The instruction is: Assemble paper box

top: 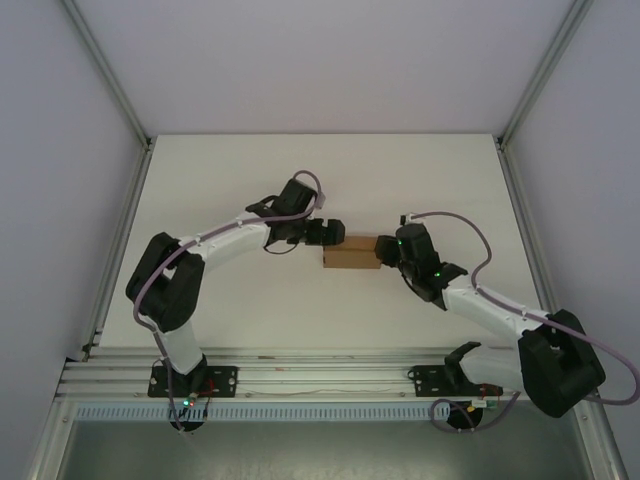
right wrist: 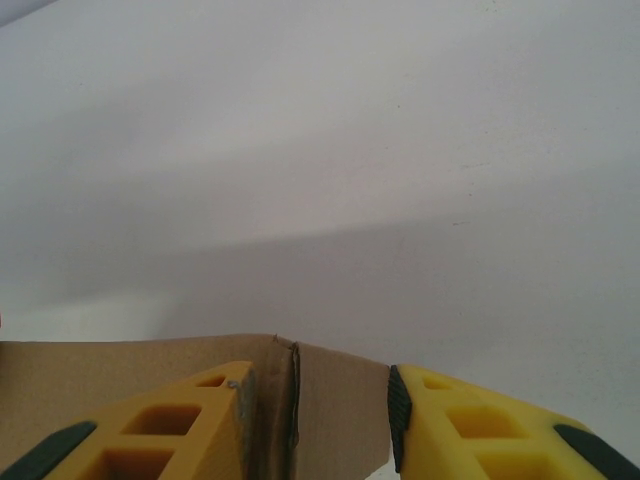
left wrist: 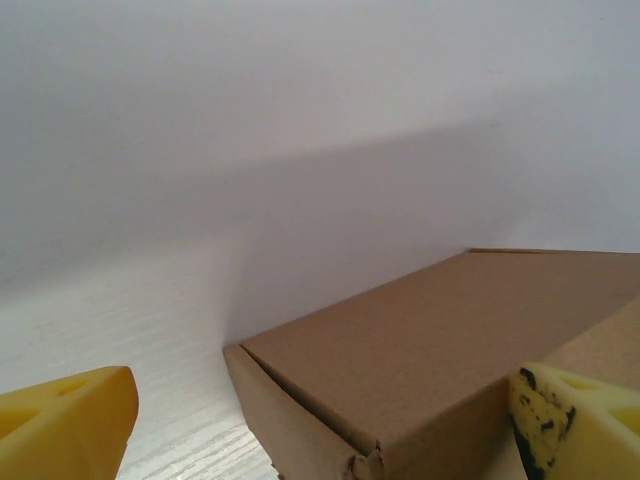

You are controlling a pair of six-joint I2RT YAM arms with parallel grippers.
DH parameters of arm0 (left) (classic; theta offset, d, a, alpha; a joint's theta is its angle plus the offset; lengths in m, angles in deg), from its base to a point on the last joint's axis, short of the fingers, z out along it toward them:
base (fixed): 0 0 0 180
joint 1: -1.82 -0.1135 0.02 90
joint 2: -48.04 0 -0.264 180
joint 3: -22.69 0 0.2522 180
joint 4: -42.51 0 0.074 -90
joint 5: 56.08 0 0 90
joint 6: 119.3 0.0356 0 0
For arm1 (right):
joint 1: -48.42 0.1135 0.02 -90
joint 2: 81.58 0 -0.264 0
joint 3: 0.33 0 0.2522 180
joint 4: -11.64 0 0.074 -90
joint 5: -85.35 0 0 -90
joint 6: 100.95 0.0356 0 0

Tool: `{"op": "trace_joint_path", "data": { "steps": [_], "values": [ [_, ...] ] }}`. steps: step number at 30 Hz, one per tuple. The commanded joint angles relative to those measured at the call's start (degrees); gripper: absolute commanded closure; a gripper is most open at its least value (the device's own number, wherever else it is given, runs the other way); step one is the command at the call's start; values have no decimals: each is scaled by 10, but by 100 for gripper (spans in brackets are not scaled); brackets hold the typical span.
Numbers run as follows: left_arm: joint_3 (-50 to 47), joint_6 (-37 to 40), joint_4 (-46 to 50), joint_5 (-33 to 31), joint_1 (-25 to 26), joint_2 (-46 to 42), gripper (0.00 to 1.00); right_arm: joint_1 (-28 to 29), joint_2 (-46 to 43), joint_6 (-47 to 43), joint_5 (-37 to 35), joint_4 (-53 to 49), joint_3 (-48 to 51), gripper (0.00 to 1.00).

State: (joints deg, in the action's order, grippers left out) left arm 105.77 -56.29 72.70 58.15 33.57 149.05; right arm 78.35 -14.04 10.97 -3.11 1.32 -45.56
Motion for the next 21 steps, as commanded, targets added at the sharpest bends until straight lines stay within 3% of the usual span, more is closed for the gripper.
{"op": "trace_joint_path", "data": {
  "steps": [1,3,15,21],
  "values": [
    [-39,-19,-42,24,-3,-7,10,-1,12,0,0,-65,23,61],
    [-64,-24,-65,34,-5,-15,17,-1,21,4,-1,-61,24,61],
    [-178,-41,-178,69,-20,-33,35,-1,33,17,-1,-56,32,62],
    [-249,-43,-265,98,-35,-61,36,-1,53,22,-1,-43,36,68]
  ]
}}
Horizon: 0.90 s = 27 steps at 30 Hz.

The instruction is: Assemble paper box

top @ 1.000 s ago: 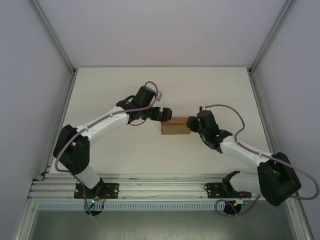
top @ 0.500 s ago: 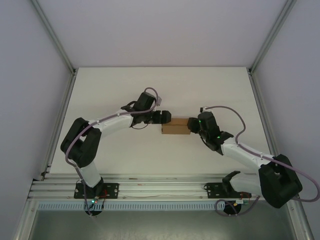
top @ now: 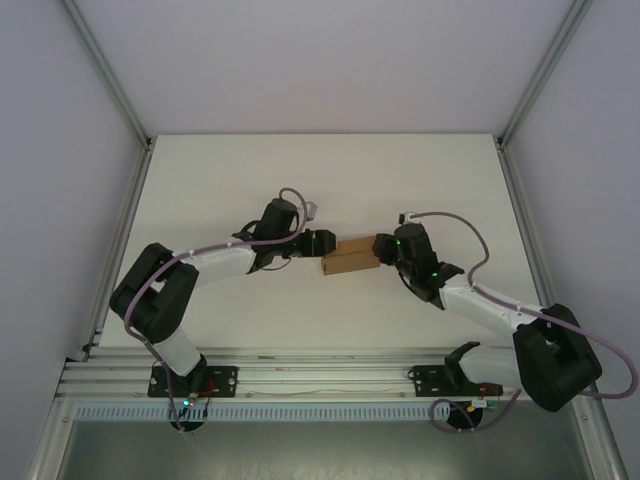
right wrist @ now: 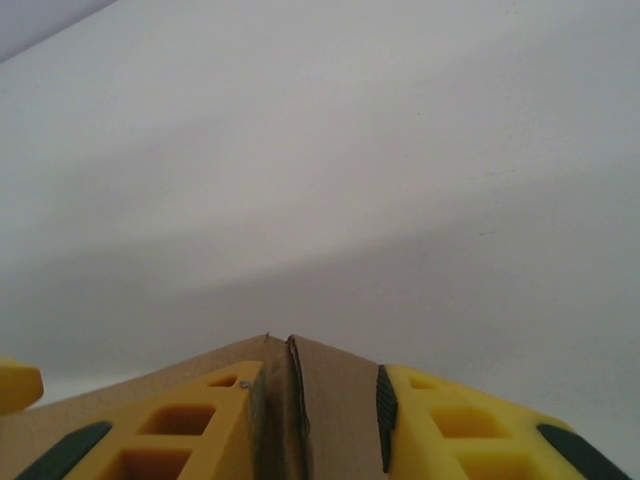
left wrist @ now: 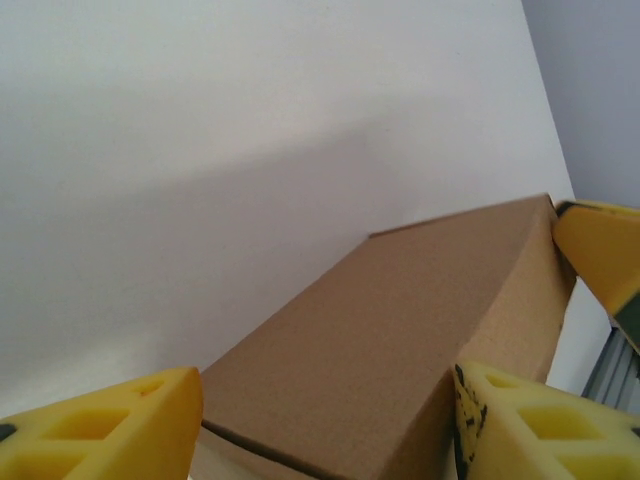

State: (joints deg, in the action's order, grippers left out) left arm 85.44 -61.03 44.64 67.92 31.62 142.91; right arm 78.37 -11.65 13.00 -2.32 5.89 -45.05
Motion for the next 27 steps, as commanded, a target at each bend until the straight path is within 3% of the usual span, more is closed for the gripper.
{"op": "trace_joint_path", "data": {
  "steps": [1,7,16,21,27],
  "values": [
    [-57,4,-2,5,-21,-2,36,-2,34,-1,0,-84,32,69],
    [-110,13,-105,21,-29,-16,30,-1,50,-11,30,-37,53,72],
    [-41,45,-8,21,-28,-67,8,-1,50,-16,47,-54,45,74],
    [-38,45,49,29,-24,-102,6,-1,50,-13,45,-69,38,75],
    [-107,4,-33,57,-22,-86,11,0,45,-7,47,-64,41,75]
  ]
}}
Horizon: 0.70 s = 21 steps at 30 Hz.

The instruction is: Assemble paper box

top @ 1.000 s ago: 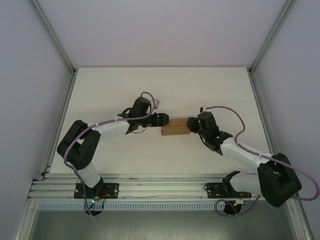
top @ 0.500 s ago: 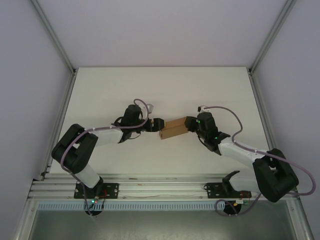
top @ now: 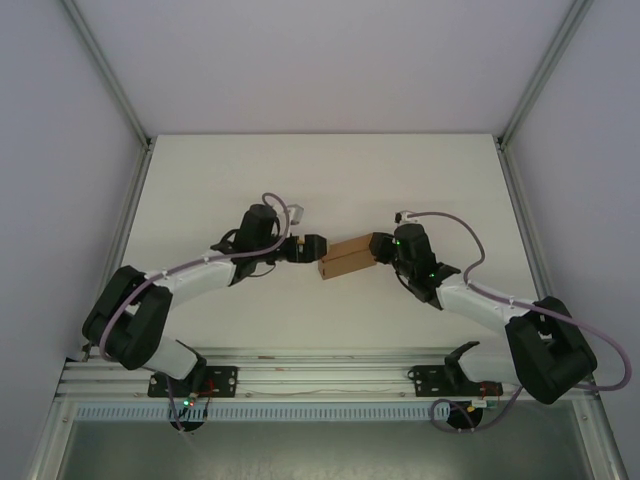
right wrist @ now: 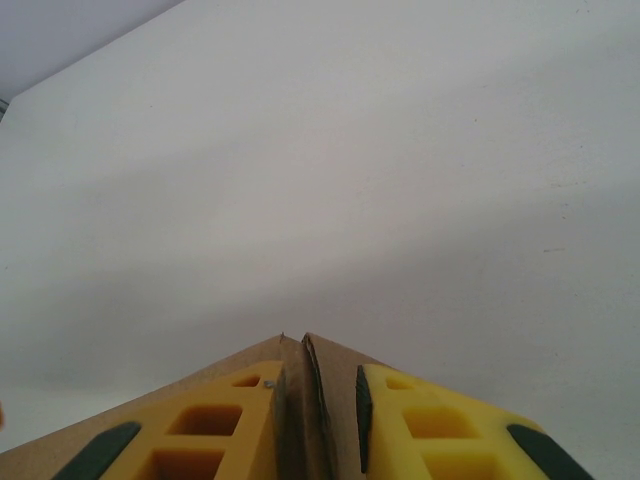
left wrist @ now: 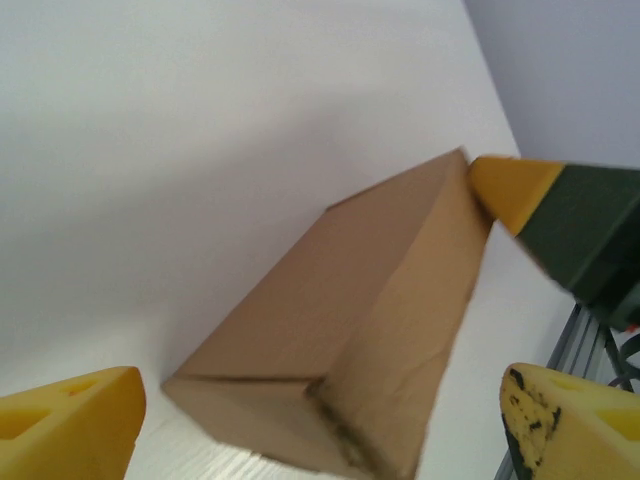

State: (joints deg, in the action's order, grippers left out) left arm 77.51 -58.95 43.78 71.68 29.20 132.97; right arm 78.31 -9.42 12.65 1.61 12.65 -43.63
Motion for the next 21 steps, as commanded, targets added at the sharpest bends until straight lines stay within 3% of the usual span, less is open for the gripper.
{"op": "trace_joint_path", "data": {
  "steps": [1,4,13,17,20,21],
  "values": [
    [-33,-17,-38,23,3,22,13,0,25,-4,8,-133,26,75],
    [-41,-41,-75,38,2,50,21,0,35,-4,11,-134,23,76],
    [-82,-37,-89,22,1,79,70,-1,50,18,32,-81,59,88],
    [-72,-36,-87,26,1,89,79,0,60,23,43,-68,62,96],
    [-47,-28,-62,23,1,83,78,0,46,19,49,-78,49,98],
    [-36,-25,-50,20,2,78,73,-1,39,17,48,-88,42,97]
  ]
}}
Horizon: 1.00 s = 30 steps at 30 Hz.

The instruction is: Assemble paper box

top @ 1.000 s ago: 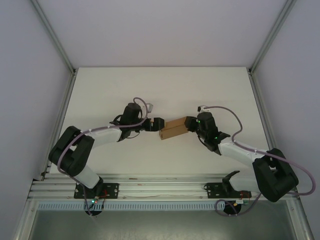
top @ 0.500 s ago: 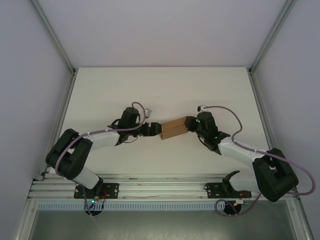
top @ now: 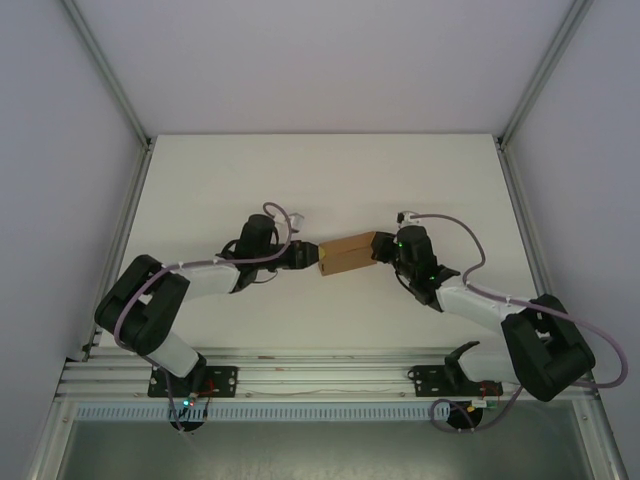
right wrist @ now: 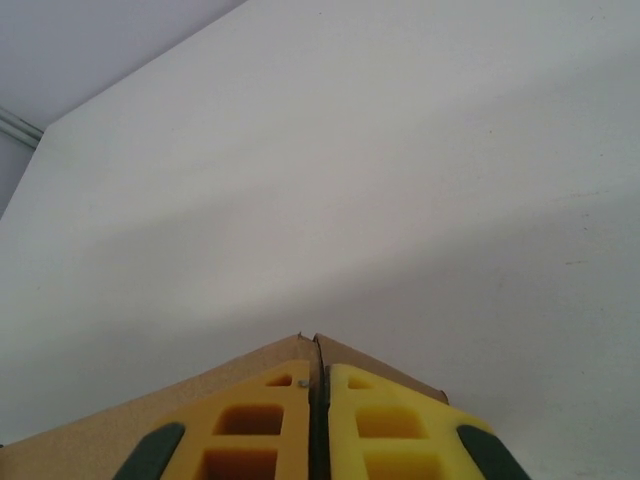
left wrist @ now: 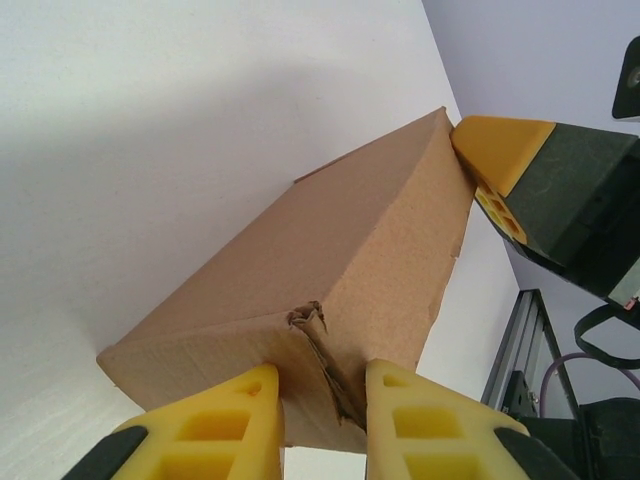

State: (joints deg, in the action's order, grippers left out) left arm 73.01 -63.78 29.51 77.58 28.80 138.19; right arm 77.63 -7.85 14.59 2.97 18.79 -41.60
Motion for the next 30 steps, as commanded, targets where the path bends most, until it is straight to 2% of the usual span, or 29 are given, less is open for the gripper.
{"op": "trace_joint_path", "data": {
  "steps": [1,2,4,6,8,9,10,12,15,17,19,23,26,30],
  "values": [
    [22,25,110,-44,5,19,68,6,15,-6,34,-162,11,94],
    [38,40,133,-54,6,10,61,6,3,-10,33,-175,0,90],
    [73,48,183,-89,5,-5,39,6,-15,-14,28,-198,-23,83],
    [124,66,260,-133,5,-16,29,6,-30,-17,6,-236,-58,75],
    [158,76,295,-159,5,-27,11,6,-38,-36,-8,-263,-94,61],
    [169,76,304,-171,4,-34,3,5,-42,-43,-16,-273,-110,59],
    [180,79,315,-184,4,-41,0,5,-44,-49,-26,-281,-125,57],
    [201,86,349,-222,3,-58,0,3,-45,-75,-39,-307,-165,48],
    [220,88,400,-312,0,-86,0,3,-44,-175,-1,-320,-205,27],
    [220,85,428,-365,-8,-111,0,3,-40,-304,70,-333,-228,17],
    [213,80,451,-413,-14,-134,0,3,-36,-447,144,-359,-245,2],
    [176,65,487,-484,-27,-189,0,8,-15,-733,277,-464,-292,0],
    [136,45,493,-517,-32,-228,0,23,35,-824,262,-522,-339,0],
    [97,34,490,-499,-34,-259,0,47,132,-897,212,-646,-430,0]
  ]
}}
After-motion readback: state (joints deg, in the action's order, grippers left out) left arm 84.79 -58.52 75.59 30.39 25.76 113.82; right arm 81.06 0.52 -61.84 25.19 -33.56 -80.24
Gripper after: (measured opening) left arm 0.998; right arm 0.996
